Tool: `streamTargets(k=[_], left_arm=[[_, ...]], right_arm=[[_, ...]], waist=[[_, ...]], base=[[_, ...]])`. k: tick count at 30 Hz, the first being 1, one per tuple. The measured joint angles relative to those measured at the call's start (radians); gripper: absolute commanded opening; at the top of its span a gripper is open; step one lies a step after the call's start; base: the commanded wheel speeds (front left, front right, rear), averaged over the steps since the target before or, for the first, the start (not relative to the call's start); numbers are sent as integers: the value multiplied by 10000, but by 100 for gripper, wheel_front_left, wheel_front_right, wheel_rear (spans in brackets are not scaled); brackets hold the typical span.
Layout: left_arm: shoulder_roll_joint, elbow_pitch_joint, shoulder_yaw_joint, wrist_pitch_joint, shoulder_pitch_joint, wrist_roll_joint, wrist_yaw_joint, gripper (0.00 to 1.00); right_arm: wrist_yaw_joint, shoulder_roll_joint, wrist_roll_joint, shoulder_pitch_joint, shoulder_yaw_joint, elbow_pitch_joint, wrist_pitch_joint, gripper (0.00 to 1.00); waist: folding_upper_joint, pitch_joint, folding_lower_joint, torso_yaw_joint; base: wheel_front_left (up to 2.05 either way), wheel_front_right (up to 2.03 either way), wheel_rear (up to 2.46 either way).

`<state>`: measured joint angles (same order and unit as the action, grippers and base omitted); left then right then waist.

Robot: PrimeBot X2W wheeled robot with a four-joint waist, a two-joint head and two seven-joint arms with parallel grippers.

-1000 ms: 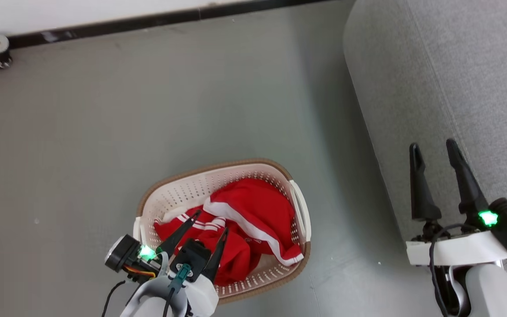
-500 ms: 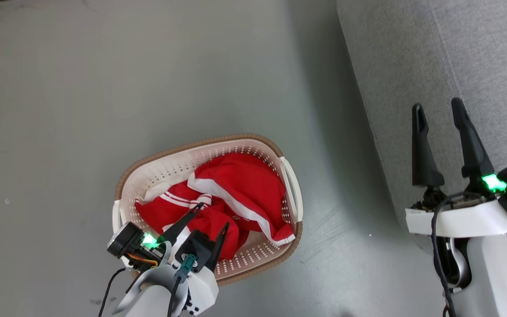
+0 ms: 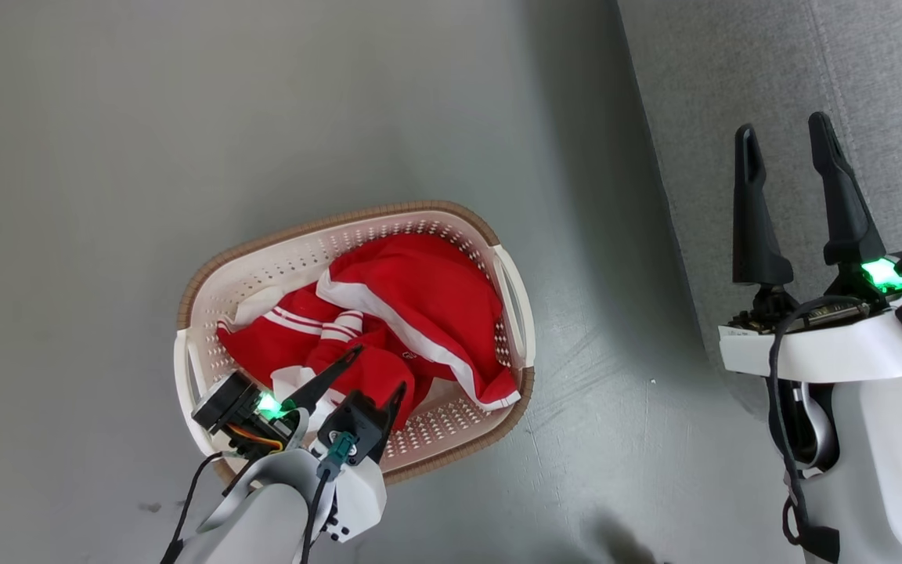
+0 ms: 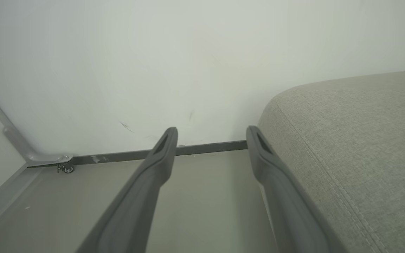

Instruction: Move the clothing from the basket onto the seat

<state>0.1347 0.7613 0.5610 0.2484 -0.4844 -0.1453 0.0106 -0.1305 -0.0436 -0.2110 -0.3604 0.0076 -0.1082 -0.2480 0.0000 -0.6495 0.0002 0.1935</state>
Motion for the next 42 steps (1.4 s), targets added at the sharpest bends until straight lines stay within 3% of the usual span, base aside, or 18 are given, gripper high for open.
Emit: streamTargets(k=[8,24,39,42], left_arm=[[2,443,334,44,-351,-228,339,100],[-8,1308,660,63,-929,-550,433,100],[186,2447,606,-391,-1573,-957,-372,100],[107,2658,623,-548,-1576,-984,-374,100]], right_arm=[[0,-4,0,-387,-6,10,-10,100],[0,-10,-109,-781,13,8,-13,100],[0,-12,-288,-954,61,0,-13,100],[0,-10,-288,-967,90,0,-13,100]], waist=[[0,-462,0,56],[0,-1027,0,227],[0,-1343,0,514],[0,-1381,-1,544]], base=[[0,0,0],[0,0,0],[0,0,0],[0,0,0]])
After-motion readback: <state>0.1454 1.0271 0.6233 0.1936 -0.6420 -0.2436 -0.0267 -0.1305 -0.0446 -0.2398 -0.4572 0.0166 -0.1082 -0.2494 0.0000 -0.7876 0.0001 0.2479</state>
